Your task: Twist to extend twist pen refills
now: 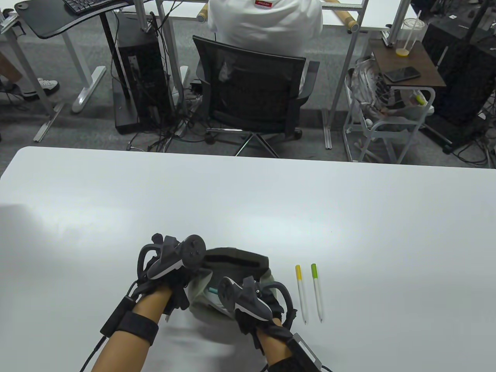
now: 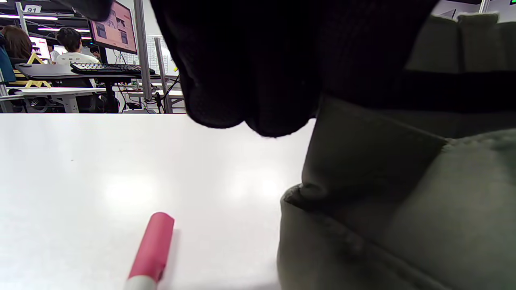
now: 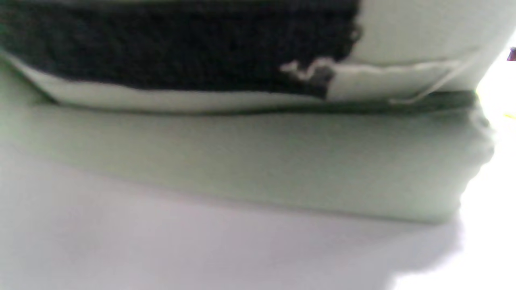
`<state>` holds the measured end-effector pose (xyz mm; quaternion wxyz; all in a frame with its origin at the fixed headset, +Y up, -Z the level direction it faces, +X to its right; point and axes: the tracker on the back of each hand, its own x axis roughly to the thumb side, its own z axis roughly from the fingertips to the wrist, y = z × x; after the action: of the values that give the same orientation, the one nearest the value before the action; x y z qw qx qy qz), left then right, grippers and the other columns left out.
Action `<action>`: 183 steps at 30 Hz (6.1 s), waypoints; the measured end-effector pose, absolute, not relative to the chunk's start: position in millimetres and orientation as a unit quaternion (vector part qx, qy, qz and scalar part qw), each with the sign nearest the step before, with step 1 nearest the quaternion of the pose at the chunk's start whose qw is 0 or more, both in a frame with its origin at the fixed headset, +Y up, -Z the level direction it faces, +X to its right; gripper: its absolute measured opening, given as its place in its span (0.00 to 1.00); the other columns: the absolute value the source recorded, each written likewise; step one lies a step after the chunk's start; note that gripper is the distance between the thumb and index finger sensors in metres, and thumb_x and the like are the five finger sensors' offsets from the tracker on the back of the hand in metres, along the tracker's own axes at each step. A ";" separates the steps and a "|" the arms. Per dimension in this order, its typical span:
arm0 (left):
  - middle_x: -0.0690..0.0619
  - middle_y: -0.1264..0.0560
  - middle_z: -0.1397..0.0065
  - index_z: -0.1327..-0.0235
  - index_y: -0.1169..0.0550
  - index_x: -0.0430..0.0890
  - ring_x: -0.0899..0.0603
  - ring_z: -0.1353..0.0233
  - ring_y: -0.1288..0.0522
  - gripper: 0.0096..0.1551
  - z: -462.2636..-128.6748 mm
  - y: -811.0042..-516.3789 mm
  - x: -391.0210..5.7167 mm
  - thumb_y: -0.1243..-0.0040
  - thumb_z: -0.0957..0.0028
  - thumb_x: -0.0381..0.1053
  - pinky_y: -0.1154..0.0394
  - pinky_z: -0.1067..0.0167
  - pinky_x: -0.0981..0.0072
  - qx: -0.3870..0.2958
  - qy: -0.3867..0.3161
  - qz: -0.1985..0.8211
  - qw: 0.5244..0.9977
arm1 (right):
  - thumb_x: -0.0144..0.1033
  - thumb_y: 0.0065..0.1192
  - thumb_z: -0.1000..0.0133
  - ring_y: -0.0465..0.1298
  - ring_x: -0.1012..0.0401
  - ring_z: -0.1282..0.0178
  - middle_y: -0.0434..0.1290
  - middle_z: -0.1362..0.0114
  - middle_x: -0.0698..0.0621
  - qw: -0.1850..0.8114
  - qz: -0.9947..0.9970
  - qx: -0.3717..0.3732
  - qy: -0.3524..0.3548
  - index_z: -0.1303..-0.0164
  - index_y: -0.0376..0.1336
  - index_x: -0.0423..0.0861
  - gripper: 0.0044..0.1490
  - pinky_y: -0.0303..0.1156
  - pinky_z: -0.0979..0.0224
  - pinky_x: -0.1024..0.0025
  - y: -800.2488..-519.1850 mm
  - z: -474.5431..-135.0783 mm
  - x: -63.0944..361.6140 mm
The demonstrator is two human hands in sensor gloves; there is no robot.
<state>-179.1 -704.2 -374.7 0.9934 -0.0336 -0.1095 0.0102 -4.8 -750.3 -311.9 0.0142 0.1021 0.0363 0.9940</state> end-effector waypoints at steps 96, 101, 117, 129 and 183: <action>0.46 0.11 0.46 0.41 0.15 0.42 0.39 0.46 0.14 0.24 -401.3 -726.1 -258.9 0.28 0.47 0.51 0.41 0.32 0.21 -0.148 0.025 -0.080 0.985 | 0.50 0.65 0.59 0.82 0.62 0.68 0.80 0.44 0.47 0.337 0.931 0.020 -0.142 0.40 0.70 0.47 0.37 0.79 0.65 0.72 -687.3 -285.0 47.3; 0.46 0.11 0.46 0.41 0.15 0.42 0.39 0.46 0.14 0.24 -406.2 -740.4 -258.6 0.28 0.47 0.51 0.42 0.32 0.21 -0.165 0.033 -0.102 0.980 | 0.50 0.66 0.59 0.82 0.62 0.68 0.80 0.44 0.47 0.336 0.931 0.019 -0.143 0.39 0.70 0.47 0.37 0.79 0.65 0.72 -687.7 -285.3 47.4; 0.48 0.11 0.48 0.43 0.14 0.42 0.40 0.47 0.14 0.26 -409.1 -750.9 -253.7 0.26 0.49 0.54 0.43 0.33 0.19 -0.160 0.061 -0.120 0.978 | 0.50 0.66 0.59 0.82 0.62 0.69 0.80 0.44 0.48 0.325 0.935 0.020 -0.141 0.40 0.70 0.48 0.37 0.79 0.66 0.72 -687.6 -285.2 46.1; 0.47 0.12 0.47 0.41 0.15 0.41 0.40 0.45 0.14 0.28 -406.3 -752.9 -255.1 0.28 0.48 0.57 0.43 0.33 0.19 -0.152 0.066 -0.107 0.980 | 0.50 0.66 0.59 0.82 0.62 0.69 0.80 0.44 0.48 0.331 0.932 0.021 -0.145 0.40 0.70 0.48 0.37 0.79 0.66 0.72 -687.7 -285.7 47.5; 0.52 0.12 0.52 0.47 0.14 0.45 0.41 0.48 0.15 0.25 -381.7 -701.9 -165.3 0.28 0.50 0.59 0.44 0.32 0.18 -0.035 -0.119 -0.025 0.992 | 0.52 0.76 0.69 0.83 0.63 0.65 0.80 0.40 0.50 -0.086 0.983 0.139 0.089 0.41 0.72 0.51 0.43 0.79 0.64 0.73 -741.2 -315.1 -22.5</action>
<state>-165.3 -701.9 -381.7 0.9919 -0.0349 -0.1193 -0.0253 -22.5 -741.2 -315.1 -0.0858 0.1387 0.0893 0.9826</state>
